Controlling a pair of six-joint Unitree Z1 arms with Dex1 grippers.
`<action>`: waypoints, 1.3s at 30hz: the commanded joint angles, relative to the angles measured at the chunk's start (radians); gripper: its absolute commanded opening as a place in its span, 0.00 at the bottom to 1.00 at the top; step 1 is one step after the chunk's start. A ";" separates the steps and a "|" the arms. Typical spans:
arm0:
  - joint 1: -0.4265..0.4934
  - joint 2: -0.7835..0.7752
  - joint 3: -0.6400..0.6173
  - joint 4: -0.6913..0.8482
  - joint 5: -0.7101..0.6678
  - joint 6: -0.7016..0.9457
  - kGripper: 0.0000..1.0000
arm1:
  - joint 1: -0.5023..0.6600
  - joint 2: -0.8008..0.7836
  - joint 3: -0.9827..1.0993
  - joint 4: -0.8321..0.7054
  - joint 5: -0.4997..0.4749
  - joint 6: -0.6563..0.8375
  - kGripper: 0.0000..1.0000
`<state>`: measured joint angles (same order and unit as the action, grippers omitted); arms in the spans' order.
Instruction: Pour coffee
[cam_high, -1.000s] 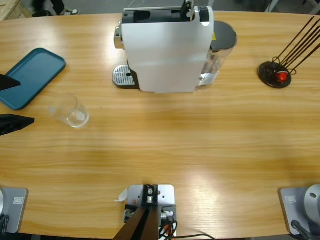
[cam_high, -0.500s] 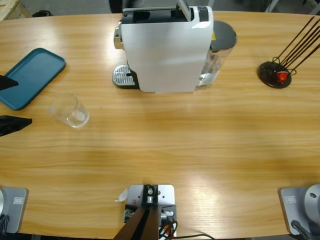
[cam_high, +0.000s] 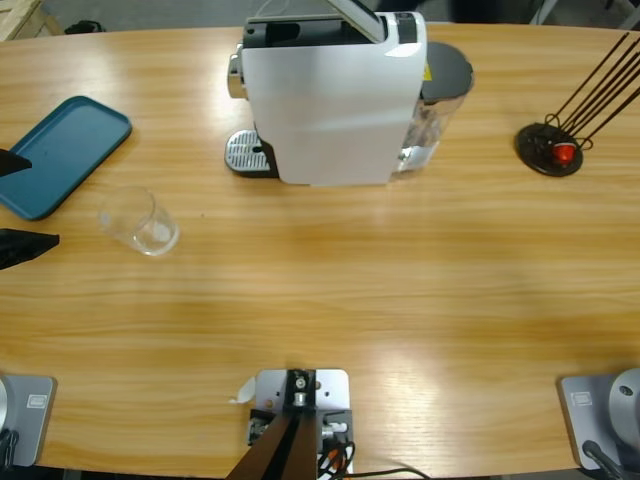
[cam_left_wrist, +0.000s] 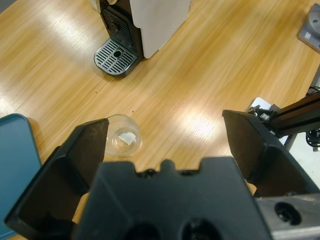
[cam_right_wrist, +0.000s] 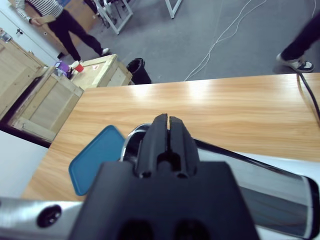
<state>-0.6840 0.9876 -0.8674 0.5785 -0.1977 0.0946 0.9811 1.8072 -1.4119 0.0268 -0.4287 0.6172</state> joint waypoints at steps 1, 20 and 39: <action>0.007 0.008 0.019 -0.016 0.017 0.005 1.00 | 0.033 0.144 0.093 -0.035 0.056 -0.011 0.00; 0.014 0.009 0.026 -0.015 0.017 0.005 1.00 | 0.044 0.257 0.212 -0.094 0.081 0.019 0.00; 0.016 -0.009 0.034 -0.016 0.031 0.004 1.00 | 0.007 0.154 0.246 -0.093 0.133 -0.162 0.00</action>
<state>-0.6802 0.9879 -0.8657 0.5743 -0.1890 0.0946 0.9971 1.8946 -1.2774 -0.1153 -0.3325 0.6213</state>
